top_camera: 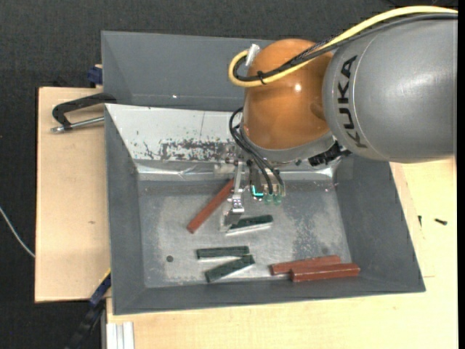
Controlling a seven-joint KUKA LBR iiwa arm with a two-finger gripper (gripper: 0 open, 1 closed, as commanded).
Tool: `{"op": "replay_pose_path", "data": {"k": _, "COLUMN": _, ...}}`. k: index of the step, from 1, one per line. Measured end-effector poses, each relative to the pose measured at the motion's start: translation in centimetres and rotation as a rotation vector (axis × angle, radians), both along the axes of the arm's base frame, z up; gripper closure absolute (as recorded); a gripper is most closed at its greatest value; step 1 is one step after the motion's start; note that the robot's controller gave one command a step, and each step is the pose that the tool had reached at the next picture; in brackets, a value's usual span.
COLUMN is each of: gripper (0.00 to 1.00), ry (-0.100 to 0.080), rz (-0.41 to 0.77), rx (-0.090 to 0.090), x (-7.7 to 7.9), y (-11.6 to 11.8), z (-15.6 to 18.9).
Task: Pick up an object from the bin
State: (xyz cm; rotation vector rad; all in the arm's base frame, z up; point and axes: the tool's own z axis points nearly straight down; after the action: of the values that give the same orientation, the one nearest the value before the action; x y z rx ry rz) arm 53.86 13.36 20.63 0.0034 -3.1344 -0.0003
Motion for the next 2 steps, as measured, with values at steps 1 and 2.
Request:
{"op": "replay_pose_path", "data": {"k": 1, "gripper": 0.00, "ry": -0.008, "rz": -0.002, "rx": 0.001, "x": 0.2, "y": -0.1, "z": 0.4}}
{"op": "replay_pose_path", "data": {"k": 2, "gripper": 0.00, "ry": -0.015, "rz": -0.024, "rx": 0.003, "x": 2.1, "y": -1.7, "z": -4.4}}
